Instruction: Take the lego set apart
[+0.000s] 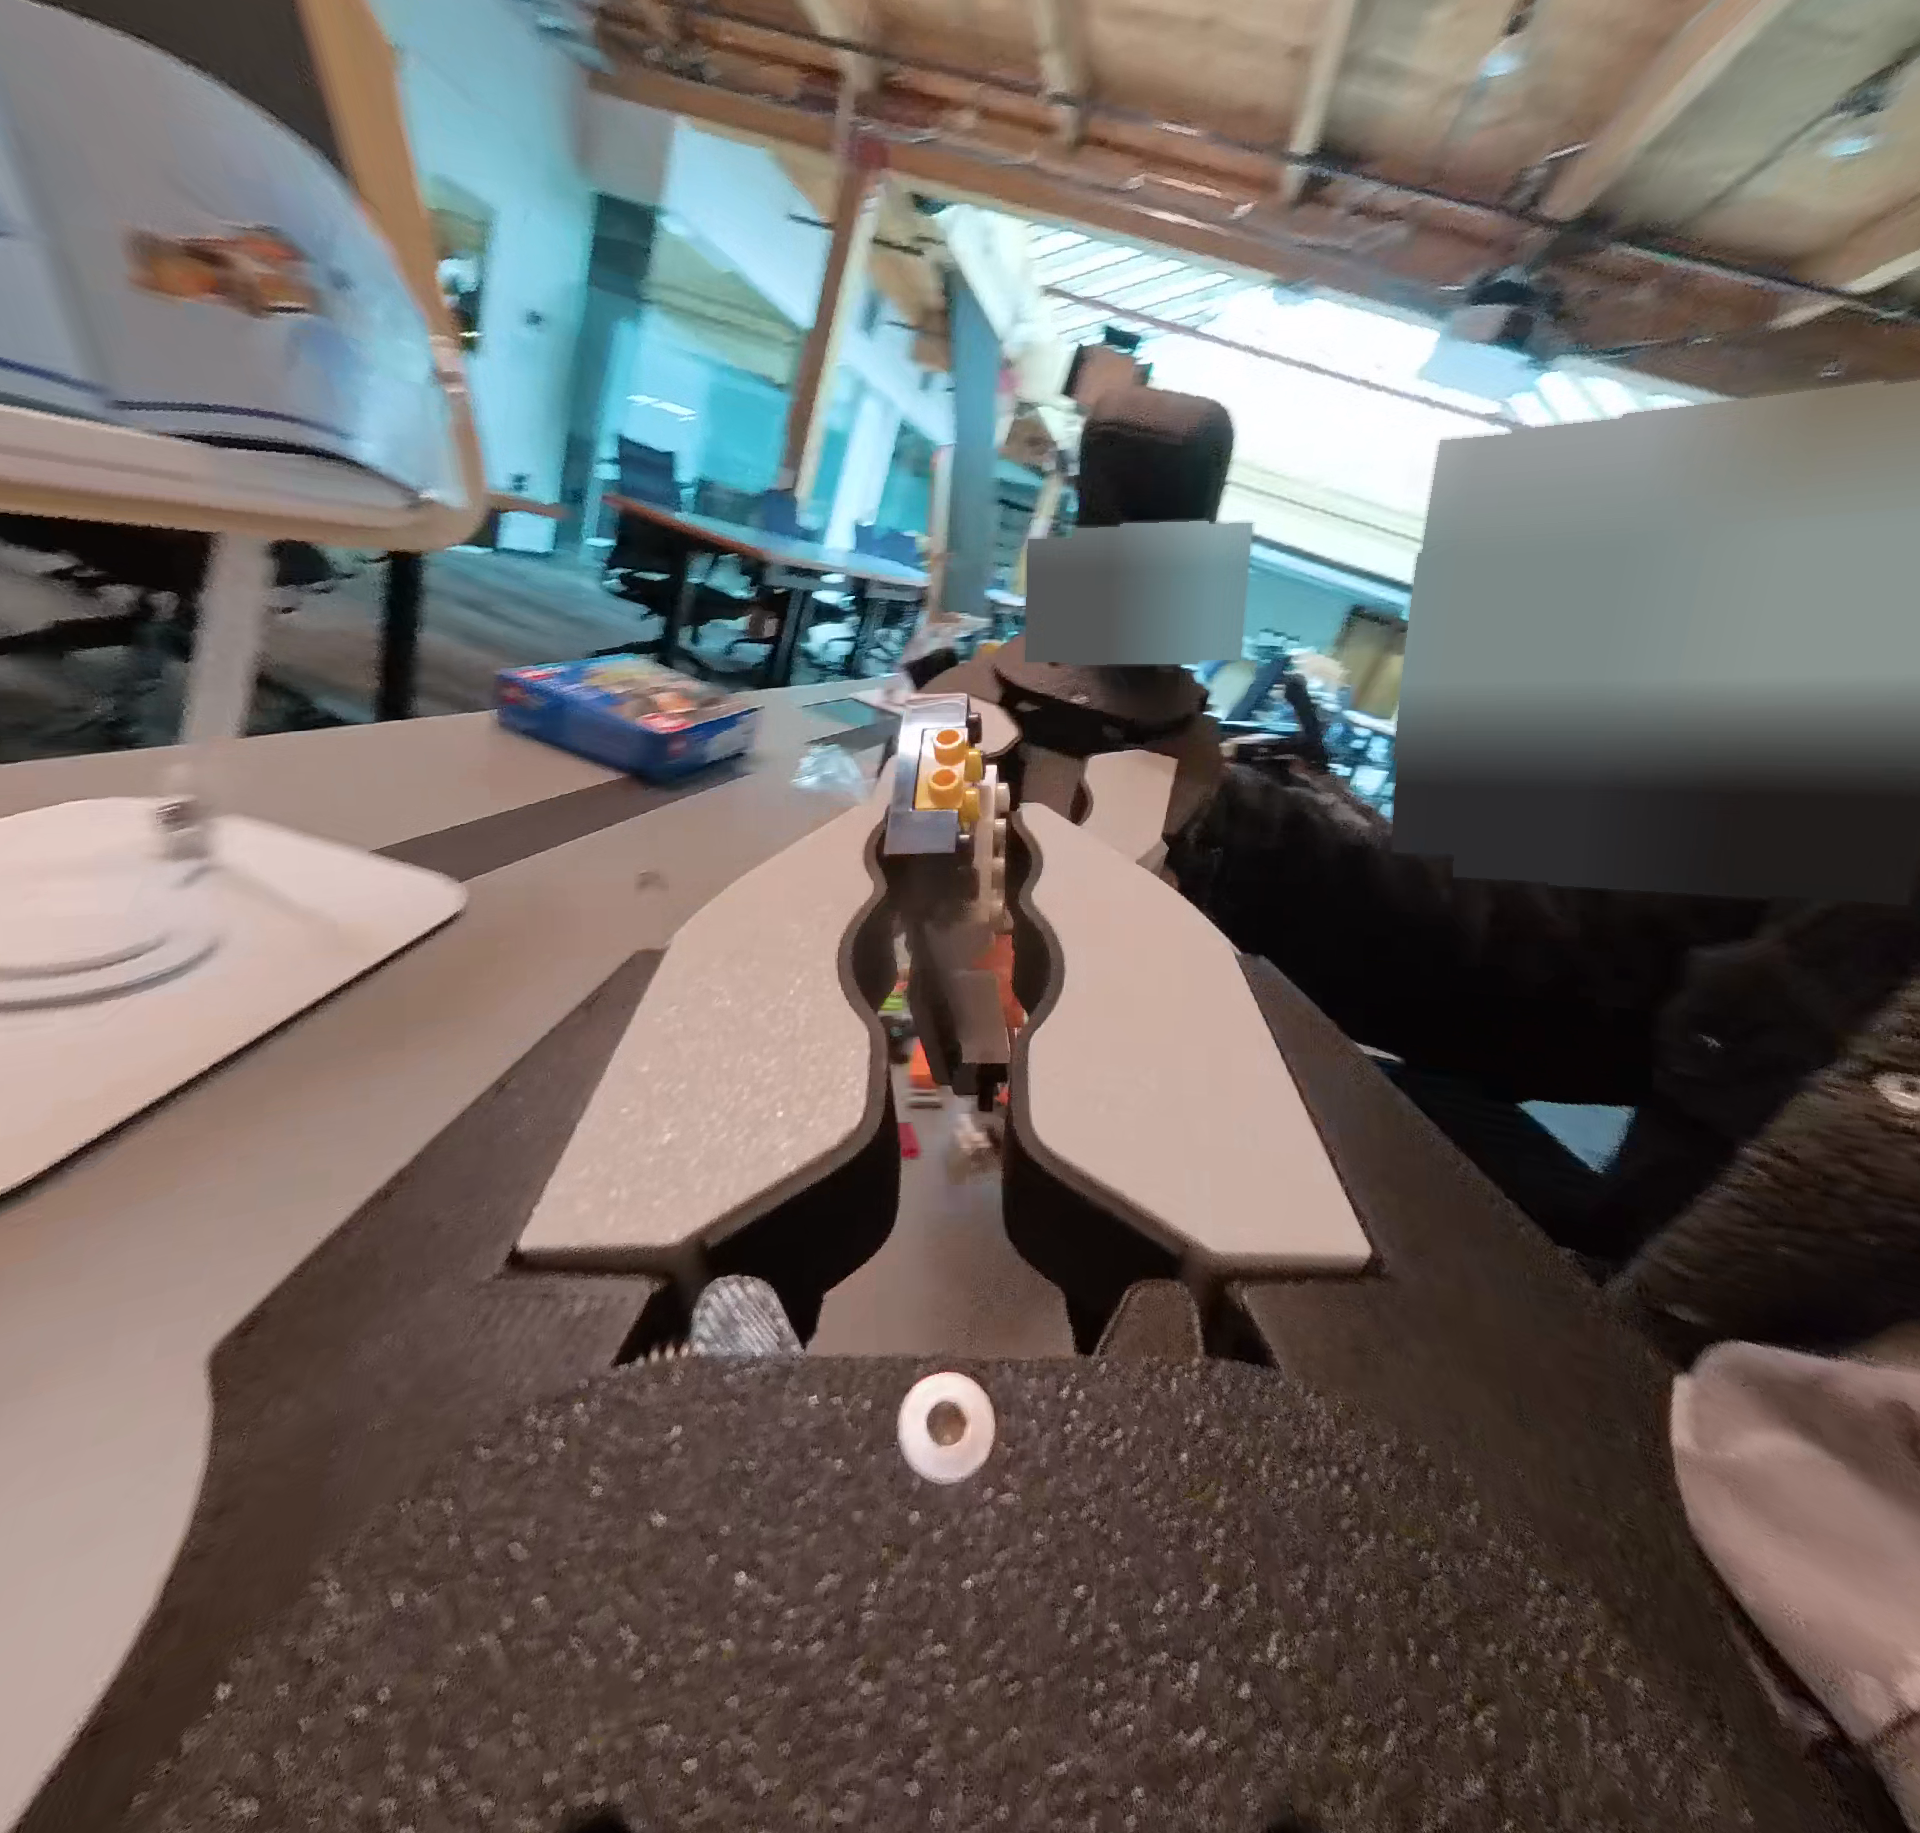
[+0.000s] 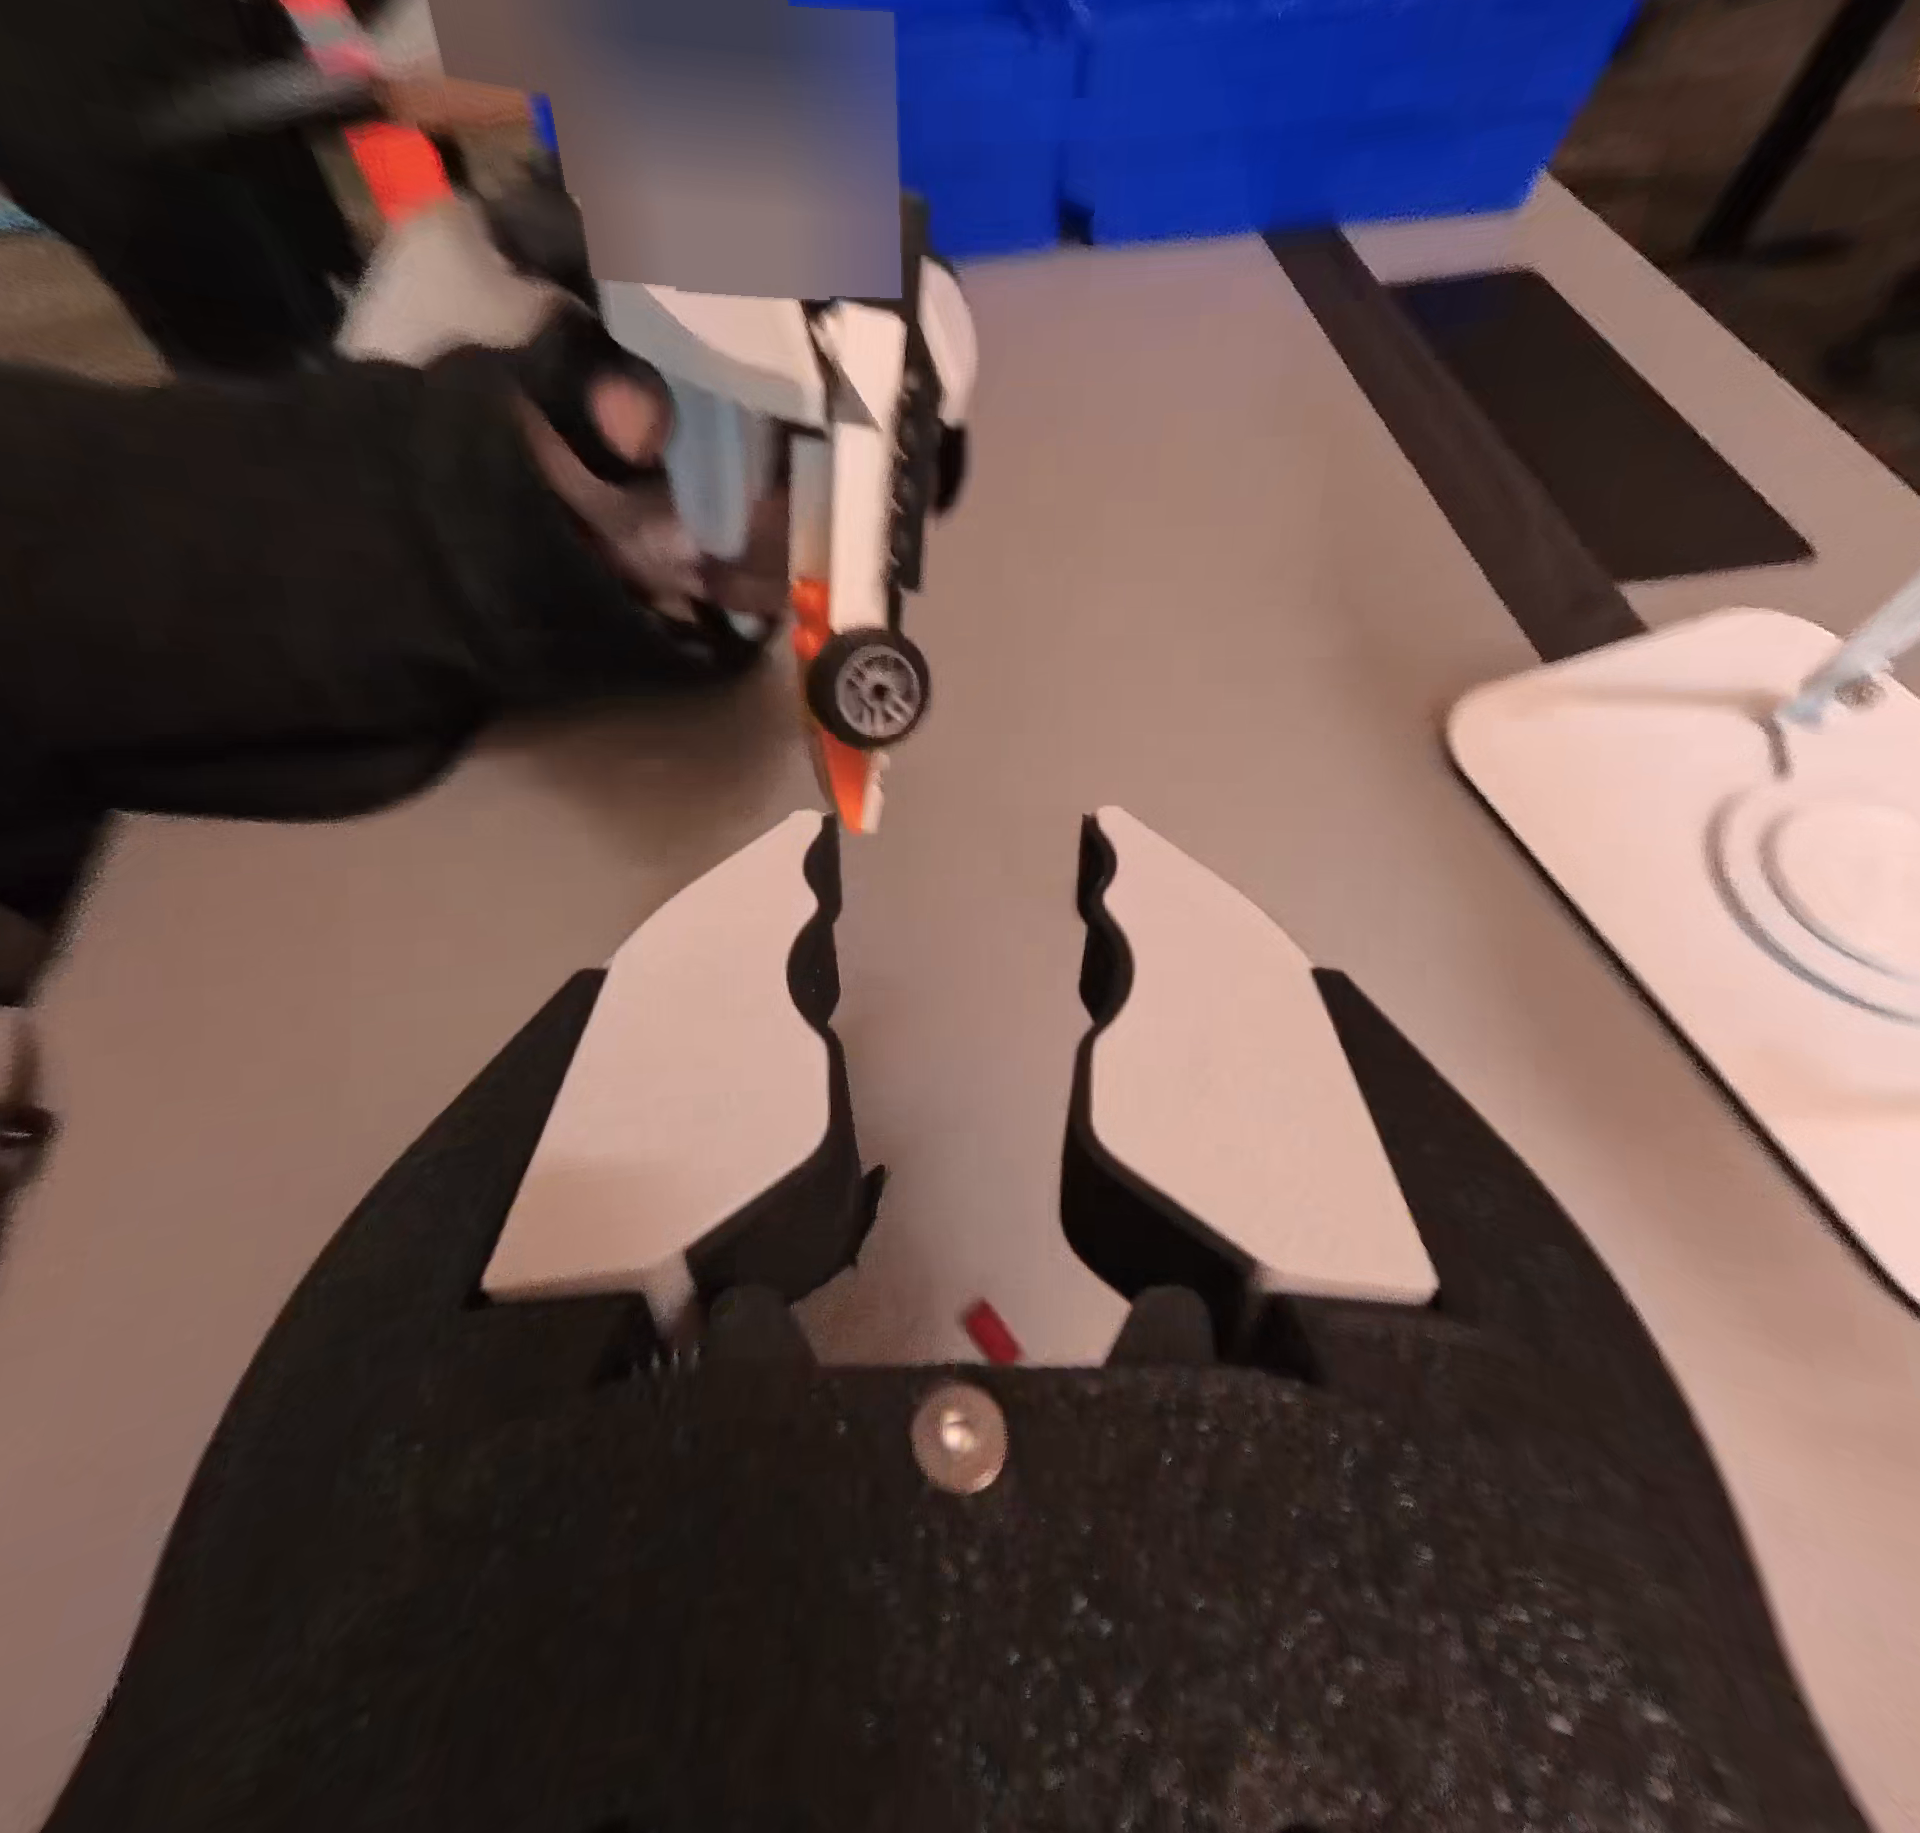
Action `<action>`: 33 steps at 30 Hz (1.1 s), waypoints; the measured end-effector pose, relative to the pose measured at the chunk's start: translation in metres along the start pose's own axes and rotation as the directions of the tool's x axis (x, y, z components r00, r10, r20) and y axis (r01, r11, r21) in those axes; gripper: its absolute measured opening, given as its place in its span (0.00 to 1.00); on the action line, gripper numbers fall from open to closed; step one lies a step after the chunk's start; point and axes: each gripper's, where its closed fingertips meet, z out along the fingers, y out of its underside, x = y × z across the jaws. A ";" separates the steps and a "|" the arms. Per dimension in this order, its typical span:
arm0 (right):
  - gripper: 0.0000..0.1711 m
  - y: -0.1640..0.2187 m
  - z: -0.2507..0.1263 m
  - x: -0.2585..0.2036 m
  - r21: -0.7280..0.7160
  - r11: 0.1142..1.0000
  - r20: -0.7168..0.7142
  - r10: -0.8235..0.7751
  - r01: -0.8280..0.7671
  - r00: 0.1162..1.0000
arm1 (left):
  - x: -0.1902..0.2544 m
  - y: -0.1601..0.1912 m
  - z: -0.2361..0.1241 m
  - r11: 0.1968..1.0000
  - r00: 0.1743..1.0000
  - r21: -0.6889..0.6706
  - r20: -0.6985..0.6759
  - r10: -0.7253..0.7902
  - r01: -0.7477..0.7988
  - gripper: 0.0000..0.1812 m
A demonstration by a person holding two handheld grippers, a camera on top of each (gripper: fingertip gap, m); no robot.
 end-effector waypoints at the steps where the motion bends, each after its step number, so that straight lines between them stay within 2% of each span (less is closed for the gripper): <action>1: 0.26 -0.004 -0.001 -0.010 0.032 0.999 0.024 0.004 -0.005 1.000 | 0.007 0.001 0.003 1.000 0.999 -0.003 -0.038 0.004 -0.004 0.10; 5: 0.24 -0.008 0.001 -0.034 0.084 0.996 0.081 -0.002 -0.004 0.997 | 0.023 0.012 0.012 0.998 0.994 -0.048 -0.104 0.031 -0.036 0.10; 7: 0.15 -0.004 0.004 -0.038 0.071 0.997 0.082 -0.011 0.005 0.997 | 0.024 0.014 0.015 0.998 0.994 -0.052 -0.104 0.030 -0.036 0.10; 8: 0.13 -0.003 0.004 -0.037 0.074 0.997 0.064 -0.020 0.015 0.998 | 0.023 0.015 0.015 0.998 0.994 -0.054 -0.102 0.032 -0.038 0.10; 12: 0.13 -0.001 0.005 -0.038 0.095 0.995 0.050 -0.014 0.009 0.999 | 0.024 0.014 0.016 0.996 0.993 -0.055 -0.094 0.069 -0.074 0.10; 13: 0.13 -0.004 0.005 -0.039 0.125 0.992 0.056 -0.005 -0.002 0.998 | 0.023 0.010 0.016 0.996 0.994 -0.027 -0.074 0.086 -0.088 0.13; 15: 0.13 -0.010 0.001 -0.039 0.181 0.983 0.065 0.025 -0.037 0.998 | 0.022 0.006 0.017 0.996 0.994 -0.003 -0.060 0.089 -0.089 0.31; 16: 0.13 -0.014 -0.001 -0.038 0.214 0.976 0.069 0.037 -0.051 0.997 | 0.023 0.010 0.018 0.996 0.995 -0.030 -0.069 0.078 -0.080 0.33; 21: 0.13 -0.030 -0.014 -0.037 0.374 0.919 0.118 0.086 -0.124 0.989 | 0.023 0.032 0.027 0.993 0.996 -0.113 -0.090 0.014 -0.024 0.27; 25: 0.13 -0.031 -0.017 -0.036 0.410 0.907 0.099 0.062 -0.098 0.993 | 0.025 0.026 0.026 0.989 0.981 -0.083 -0.143 -0.132 0.121 0.14; 27: 0.13 -0.033 -0.019 -0.036 0.433 0.898 0.087 0.048 -0.081 0.995 | 0.025 0.028 0.027 0.985 0.977 -0.092 -0.145 -0.157 0.144 0.15; 30: 0.13 -0.029 -0.018 -0.030 0.417 0.908 0.037 0.031 -0.044 0.999 | 0.038 0.017 0.024 0.994 0.968 -0.029 -0.225 -0.109 0.105 0.13; 33: 0.13 -0.023 -0.012 -0.032 0.381 0.925 0.016 0.001 -0.007 1.000 | 0.040 0.017 0.026 1.000 0.983 -0.017 -0.183 0.008 -0.011 0.10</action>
